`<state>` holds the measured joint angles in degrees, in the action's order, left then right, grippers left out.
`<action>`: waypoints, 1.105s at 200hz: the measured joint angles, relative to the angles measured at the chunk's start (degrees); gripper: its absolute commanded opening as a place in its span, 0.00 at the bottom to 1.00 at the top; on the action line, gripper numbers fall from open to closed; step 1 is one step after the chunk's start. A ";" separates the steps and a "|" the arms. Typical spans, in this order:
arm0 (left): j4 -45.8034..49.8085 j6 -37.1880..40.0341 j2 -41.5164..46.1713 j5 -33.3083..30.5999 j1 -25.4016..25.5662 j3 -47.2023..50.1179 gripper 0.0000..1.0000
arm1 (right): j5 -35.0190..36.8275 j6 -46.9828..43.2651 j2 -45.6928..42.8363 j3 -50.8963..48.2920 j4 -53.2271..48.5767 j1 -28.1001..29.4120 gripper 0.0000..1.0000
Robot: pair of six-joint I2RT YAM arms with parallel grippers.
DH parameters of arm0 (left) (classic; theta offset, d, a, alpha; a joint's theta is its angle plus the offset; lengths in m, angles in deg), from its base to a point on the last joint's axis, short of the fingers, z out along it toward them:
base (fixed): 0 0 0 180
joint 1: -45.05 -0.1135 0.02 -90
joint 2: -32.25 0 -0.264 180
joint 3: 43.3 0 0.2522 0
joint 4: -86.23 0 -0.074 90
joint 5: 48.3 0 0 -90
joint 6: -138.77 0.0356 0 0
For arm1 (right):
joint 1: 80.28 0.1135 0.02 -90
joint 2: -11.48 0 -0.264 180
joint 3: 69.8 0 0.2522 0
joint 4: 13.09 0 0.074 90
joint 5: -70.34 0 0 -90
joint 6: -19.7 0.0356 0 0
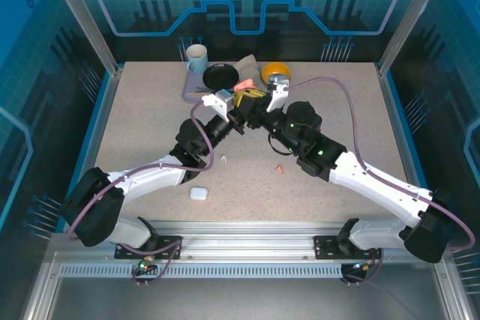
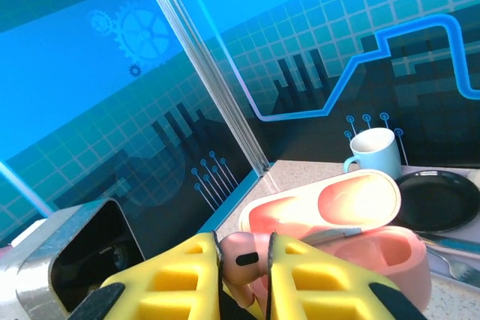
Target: Insert the wireless bluetooth earbuds into the charging case
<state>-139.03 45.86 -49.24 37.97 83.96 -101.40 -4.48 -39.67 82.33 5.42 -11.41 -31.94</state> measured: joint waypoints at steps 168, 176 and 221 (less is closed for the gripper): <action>0.07 0.46 0.00 -0.11 0.04 -0.61 0.00 | -0.20 1.68 -0.42 1.14 0.04 -1.53 0.17; 0.07 0.46 0.00 -0.11 0.04 -0.61 0.00 | -0.22 1.68 -0.09 1.14 0.04 -1.53 0.17; 0.46 0.52 0.00 -0.35 0.02 -0.61 0.00 | -0.39 1.66 1.33 1.18 0.02 -1.64 0.16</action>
<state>-138.58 46.38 -49.24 37.62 83.98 -102.01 -4.88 -38.01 83.66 6.60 -11.39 -33.58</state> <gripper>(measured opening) 0.230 0.164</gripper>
